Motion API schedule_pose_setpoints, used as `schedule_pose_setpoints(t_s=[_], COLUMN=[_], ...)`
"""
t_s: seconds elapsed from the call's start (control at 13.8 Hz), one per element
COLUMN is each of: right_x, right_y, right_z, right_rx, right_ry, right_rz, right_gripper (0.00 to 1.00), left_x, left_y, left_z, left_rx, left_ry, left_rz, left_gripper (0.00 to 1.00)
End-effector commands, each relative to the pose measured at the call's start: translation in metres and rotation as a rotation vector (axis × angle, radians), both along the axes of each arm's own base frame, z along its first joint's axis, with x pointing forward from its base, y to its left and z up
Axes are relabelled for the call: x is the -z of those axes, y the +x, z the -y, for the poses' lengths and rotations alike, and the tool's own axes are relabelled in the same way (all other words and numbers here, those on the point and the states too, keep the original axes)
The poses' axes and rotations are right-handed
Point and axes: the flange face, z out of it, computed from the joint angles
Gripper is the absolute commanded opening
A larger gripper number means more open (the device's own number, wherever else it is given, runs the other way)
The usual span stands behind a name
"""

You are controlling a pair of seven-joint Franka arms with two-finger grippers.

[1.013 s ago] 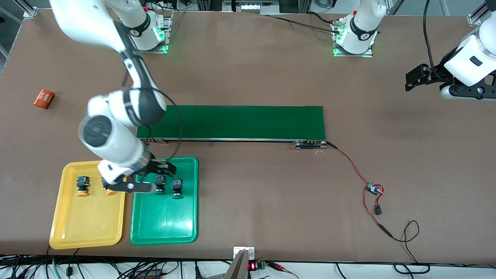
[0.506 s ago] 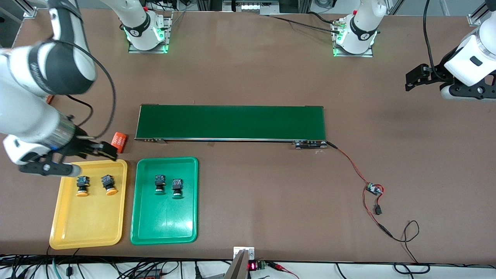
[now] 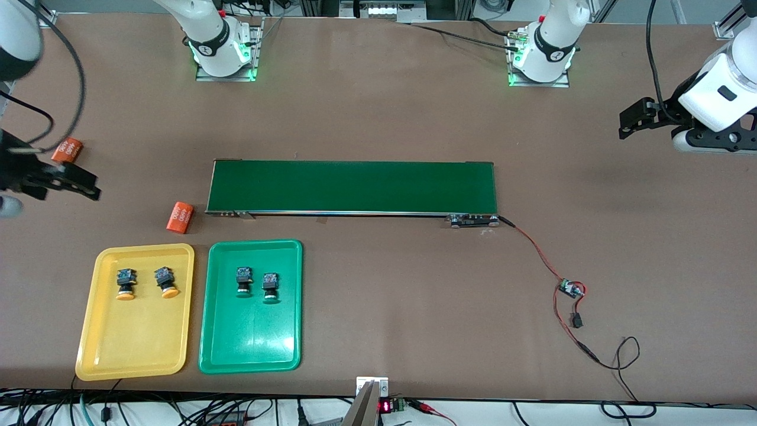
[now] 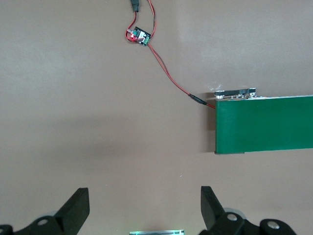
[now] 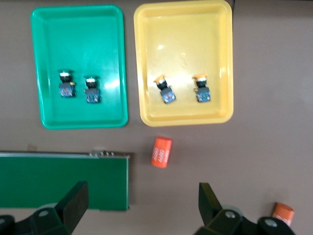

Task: Sort buttons by color to trays

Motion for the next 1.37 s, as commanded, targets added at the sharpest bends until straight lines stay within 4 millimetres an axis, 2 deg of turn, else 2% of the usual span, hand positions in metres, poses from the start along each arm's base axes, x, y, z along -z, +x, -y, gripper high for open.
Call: schedule_pose_setpoints(t_s=[0.0,0.14,0.36,0.72,1.01,1.3], right_x=[-0.005,-0.003,0.001,-0.005,-0.004,-0.006], right_y=[-0.022,-0.035,-0.049,-0.054,-0.069,-0.068], right_z=[0.008,0.002,0.011,0.009,0.007,0.003], right_rx=[-0.016,-0.003,0.013,0.006,-0.001,0.029], right_ry=[0.01,0.016,0.02,0.01,0.02,0.023], right_rz=[-0.062,-0.097,-0.08,-0.062,-0.043,-0.056], right_gripper=[1.0,1.0,1.0,1.0,1.0,1.0], left_x=[-0.008,-0.008,-0.008,-0.008,-0.008,-0.008], left_y=[-0.003,-0.003,-0.003,-0.003,-0.003,-0.003], left_z=[-0.002,-0.002,-0.002,-0.003,-0.003,-0.003], left_rx=[0.008,0.008,0.008,0.008,0.008,0.006], left_ry=[0.012,0.012,0.012,0.012,0.012,0.012], left_rz=[0.001,0.001,0.001,-0.001,-0.001,-0.001], left_gripper=[1.0,1.0,1.0,1.0,1.0,1.0])
